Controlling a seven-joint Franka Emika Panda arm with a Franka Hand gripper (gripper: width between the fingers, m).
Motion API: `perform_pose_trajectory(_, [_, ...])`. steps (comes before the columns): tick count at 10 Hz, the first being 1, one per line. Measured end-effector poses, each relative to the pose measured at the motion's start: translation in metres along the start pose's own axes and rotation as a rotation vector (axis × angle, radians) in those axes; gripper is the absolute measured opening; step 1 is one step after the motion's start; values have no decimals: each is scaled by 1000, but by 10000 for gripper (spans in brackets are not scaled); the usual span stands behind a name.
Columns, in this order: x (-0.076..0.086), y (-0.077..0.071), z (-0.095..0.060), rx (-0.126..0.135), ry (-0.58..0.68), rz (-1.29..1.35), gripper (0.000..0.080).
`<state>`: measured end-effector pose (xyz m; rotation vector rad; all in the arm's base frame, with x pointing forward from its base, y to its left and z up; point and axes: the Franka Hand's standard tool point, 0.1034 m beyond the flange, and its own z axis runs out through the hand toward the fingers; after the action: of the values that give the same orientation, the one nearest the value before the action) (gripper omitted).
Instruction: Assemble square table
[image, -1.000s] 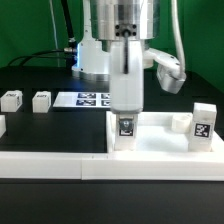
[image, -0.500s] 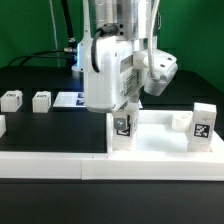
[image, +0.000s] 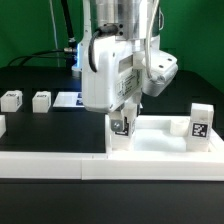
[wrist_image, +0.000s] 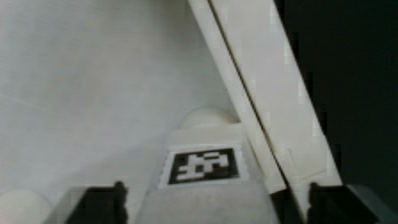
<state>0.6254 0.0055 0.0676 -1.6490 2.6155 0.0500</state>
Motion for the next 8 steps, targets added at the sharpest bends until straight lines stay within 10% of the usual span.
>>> perform_pose_trajectory(8, [0, 0, 0, 0, 0, -2, 649])
